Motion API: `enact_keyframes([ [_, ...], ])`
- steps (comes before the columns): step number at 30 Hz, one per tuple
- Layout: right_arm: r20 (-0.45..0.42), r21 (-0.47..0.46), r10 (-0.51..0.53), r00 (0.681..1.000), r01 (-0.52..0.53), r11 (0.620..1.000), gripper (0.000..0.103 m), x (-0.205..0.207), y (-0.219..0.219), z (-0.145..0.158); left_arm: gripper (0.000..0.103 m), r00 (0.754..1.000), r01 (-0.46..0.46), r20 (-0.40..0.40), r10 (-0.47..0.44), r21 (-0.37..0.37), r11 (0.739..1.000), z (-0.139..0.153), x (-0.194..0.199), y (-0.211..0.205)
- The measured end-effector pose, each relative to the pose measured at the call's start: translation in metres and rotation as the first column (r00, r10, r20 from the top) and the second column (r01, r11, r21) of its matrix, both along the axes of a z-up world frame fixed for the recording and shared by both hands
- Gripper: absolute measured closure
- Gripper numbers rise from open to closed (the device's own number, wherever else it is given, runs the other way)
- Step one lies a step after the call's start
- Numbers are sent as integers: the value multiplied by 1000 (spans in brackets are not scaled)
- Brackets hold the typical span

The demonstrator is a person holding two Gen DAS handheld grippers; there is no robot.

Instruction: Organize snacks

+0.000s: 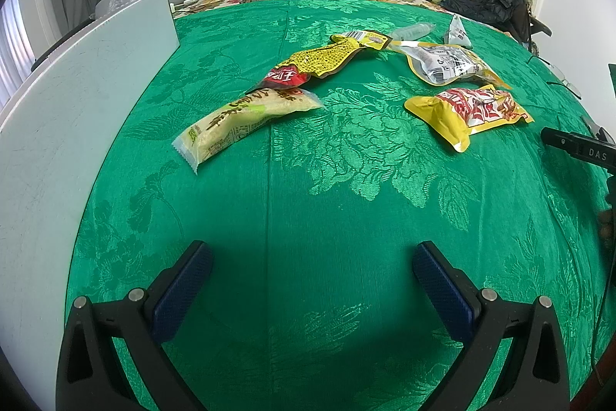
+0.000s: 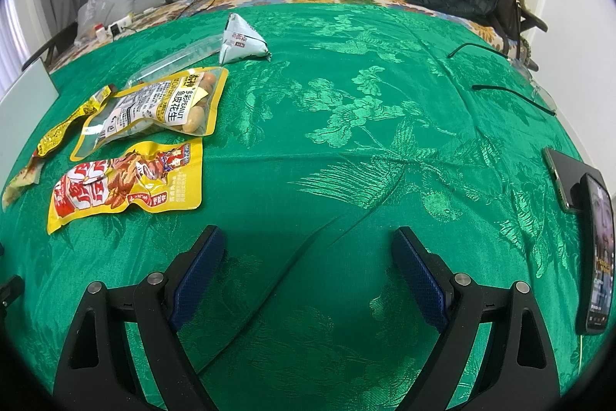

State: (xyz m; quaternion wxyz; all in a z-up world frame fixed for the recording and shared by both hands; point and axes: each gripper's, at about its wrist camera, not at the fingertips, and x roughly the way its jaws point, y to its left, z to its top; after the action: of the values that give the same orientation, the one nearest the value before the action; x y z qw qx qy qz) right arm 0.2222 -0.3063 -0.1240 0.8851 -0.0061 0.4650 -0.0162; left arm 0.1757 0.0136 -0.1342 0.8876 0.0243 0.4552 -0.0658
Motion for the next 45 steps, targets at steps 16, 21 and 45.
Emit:
enact_keyframes([
  [16,-3,1,-10,1000,10,1000,9,3,0,-1,0,1000,-1,0,1,0,1000,0,0,0],
  [21,-3,1,-11,1000,11,1000,9,3,0,-1,0,1000,9,-7,-9,0,1000,0,0,0],
  [45,-4,0,-11,1000,11,1000,9,3,0,-1,83,956,150,-244,-163,-70,986,24,89,35],
])
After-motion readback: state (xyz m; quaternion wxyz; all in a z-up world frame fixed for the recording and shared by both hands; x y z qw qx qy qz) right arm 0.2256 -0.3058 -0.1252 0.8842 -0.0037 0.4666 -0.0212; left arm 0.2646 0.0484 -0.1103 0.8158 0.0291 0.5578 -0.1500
